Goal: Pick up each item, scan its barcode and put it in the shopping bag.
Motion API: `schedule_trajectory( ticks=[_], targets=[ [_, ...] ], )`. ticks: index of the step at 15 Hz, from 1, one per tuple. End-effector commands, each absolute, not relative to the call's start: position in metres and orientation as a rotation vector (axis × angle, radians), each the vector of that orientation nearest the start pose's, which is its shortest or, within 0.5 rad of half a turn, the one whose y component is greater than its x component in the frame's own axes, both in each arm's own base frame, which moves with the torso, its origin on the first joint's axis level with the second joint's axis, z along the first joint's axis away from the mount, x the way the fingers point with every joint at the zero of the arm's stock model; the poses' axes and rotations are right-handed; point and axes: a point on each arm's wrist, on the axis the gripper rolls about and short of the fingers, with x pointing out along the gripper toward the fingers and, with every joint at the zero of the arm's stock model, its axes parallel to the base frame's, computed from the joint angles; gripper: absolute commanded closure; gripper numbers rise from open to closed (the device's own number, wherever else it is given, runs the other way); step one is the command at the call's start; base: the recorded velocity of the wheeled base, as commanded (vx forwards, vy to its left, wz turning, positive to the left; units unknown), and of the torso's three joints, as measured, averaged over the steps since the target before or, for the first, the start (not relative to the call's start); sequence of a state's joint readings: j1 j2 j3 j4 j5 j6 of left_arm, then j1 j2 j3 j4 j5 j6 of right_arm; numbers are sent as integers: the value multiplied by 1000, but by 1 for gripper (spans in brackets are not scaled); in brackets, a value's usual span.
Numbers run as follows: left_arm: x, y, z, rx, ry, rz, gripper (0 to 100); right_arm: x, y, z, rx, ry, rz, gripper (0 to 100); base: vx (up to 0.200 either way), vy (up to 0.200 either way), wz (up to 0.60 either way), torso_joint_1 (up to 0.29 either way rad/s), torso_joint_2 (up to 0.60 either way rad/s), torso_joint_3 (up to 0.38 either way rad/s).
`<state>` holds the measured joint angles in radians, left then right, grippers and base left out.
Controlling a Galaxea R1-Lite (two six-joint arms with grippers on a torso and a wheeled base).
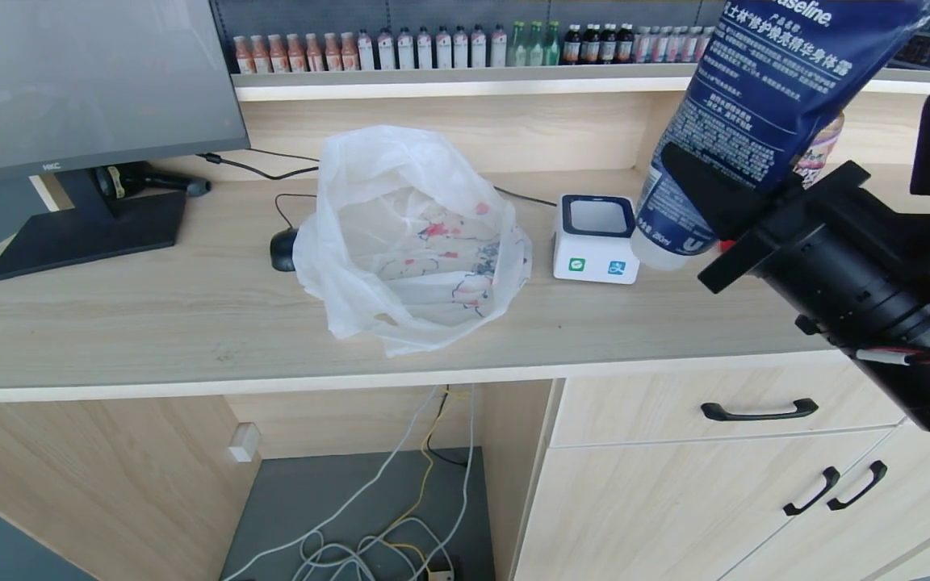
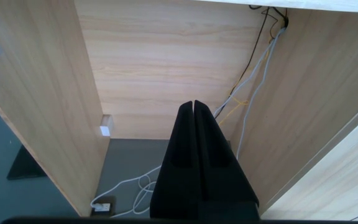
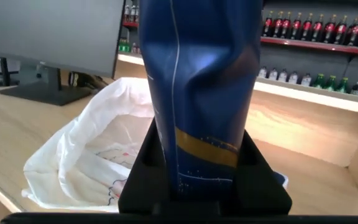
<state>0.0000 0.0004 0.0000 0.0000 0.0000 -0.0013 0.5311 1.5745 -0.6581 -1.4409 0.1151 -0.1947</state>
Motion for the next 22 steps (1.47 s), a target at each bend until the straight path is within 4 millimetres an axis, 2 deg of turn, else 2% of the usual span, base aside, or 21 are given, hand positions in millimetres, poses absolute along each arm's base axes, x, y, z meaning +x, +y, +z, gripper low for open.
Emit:
schedule_trajectory(
  ticks=[1,3,4,5,7,10,15,22],
  targets=[
    [-23,0,75,-2,0,0,100,214,124,261,-10,-567,545,100,0,0,0,0,0,0],
    [-23,0,75,-2,0,0,100,221,125,256,26,-533,510,100,0,0,0,0,0,0],
    [-23,0,75,-2,0,0,100,230,126,271,59,-582,480,100,0,0,0,0,0,0],
    [-23,0,75,-2,0,0,100,230,128,274,71,-593,482,100,0,0,0,0,0,0],
    [-23,0,75,-2,0,0,100,213,130,269,102,-579,470,100,0,0,0,0,0,0],
    [-23,0,75,-2,0,0,100,205,127,270,126,-582,471,100,0,0,0,0,0,0],
    [-23,0,75,-2,0,0,100,226,139,264,155,-564,481,100,0,0,0,0,0,0],
    [-23,0,75,-2,0,0,100,223,138,265,170,-575,490,100,0,29,0,0,0,1]
  ],
)
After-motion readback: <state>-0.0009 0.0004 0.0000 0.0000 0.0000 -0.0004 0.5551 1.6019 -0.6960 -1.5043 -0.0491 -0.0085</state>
